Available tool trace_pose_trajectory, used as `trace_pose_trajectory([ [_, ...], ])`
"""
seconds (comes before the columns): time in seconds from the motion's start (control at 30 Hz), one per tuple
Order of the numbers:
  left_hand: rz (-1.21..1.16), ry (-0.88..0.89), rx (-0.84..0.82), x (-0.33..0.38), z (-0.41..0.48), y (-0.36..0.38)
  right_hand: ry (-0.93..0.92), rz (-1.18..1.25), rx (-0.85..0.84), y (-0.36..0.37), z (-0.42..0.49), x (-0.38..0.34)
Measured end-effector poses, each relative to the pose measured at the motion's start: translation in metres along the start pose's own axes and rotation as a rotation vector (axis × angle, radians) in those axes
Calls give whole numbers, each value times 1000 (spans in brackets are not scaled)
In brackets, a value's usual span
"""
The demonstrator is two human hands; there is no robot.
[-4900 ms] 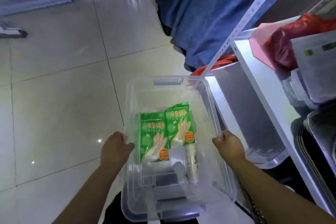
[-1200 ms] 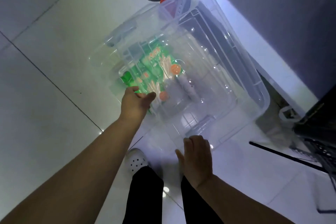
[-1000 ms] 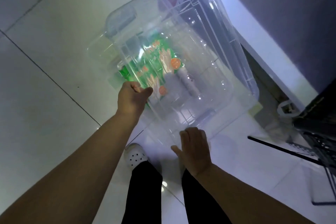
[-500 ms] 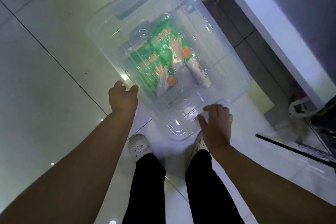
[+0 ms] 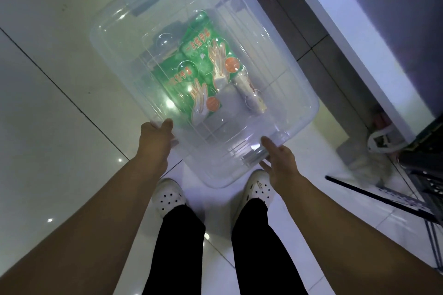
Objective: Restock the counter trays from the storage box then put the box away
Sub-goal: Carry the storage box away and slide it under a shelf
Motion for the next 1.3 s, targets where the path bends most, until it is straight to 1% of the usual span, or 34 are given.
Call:
trace_pose_trajectory([
  [0.17, -57, -13, 18, -12, -8, 22, -121, -74, 298, -14, -1, -15],
  [0.27, -66, -50, 45, -21, -13, 31, -124, -228, 394, -17, 3, -21],
  [0.33, -54, -52, 57, -23, -12, 33, -176, -278, 456, -16, 4, -22],
  [0.43, 11, -44, 36, -25, -12, 31, -227, -303, 546, -11, 4, -20],
  [0.5, 61, -48, 16, -25, -12, 28, -194, -352, 575, -9, 2, -22],
  [0.57, 132, -74, 60, -17, -15, 22, -140, -446, 618, -6, -5, -29],
  [0.6, 177, -72, 106, -9, -18, 17, -150, -514, 669, -4, -12, -36],
  [0.63, 239, -41, 157, 4, -21, 13, -210, -595, 723, 1, -21, -45],
  [0.67, 315, 24, 216, 20, -23, 9, -330, -686, 749, 10, -29, -56],
  [0.7, 396, 108, 276, 37, -24, 4, -494, -790, 714, 25, -37, -67],
  [0.73, 472, 191, 321, 55, -23, -1, -656, -907, 623, 44, -41, -78],
  [0.77, 538, 266, 343, 73, -20, -3, -779, -1020, 504, 65, -43, -87],
  [0.8, 592, 323, 339, 89, -14, -5, -849, -1125, 382, 86, -41, -95],
  [0.83, 631, 370, 314, 104, -5, -7, -878, -1222, 280, 107, -38, -104],
  [0.9, 697, 450, 244, 134, 16, -9, -924, -1370, 173, 147, -30, -122],
  [1.0, 799, 526, 238, 180, 55, -20, -964, -1506, 123, 197, -14, -143],
  [1.07, 861, 524, 236, 203, 83, -26, -938, -1581, 125, 219, -2, -147],
  [1.1, 889, 505, 200, 210, 97, -27, -920, -1599, 140, 224, 3, -147],
  [1.17, 908, 445, 71, 217, 120, -25, -914, -1620, 174, 227, 10, -144],
  [1.3, 968, 306, -144, 222, 149, -24, -974, -1664, 196, 225, 15, -140],
])
Point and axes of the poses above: each hand's wrist, its own z-axis towards the middle knuckle, its own y-axis out of the palm, x = y × z, the point moved 4 cm from there along z, towards the middle knuckle, and after that the axes turned 9 degrees about -x, right-handed, at the moved point
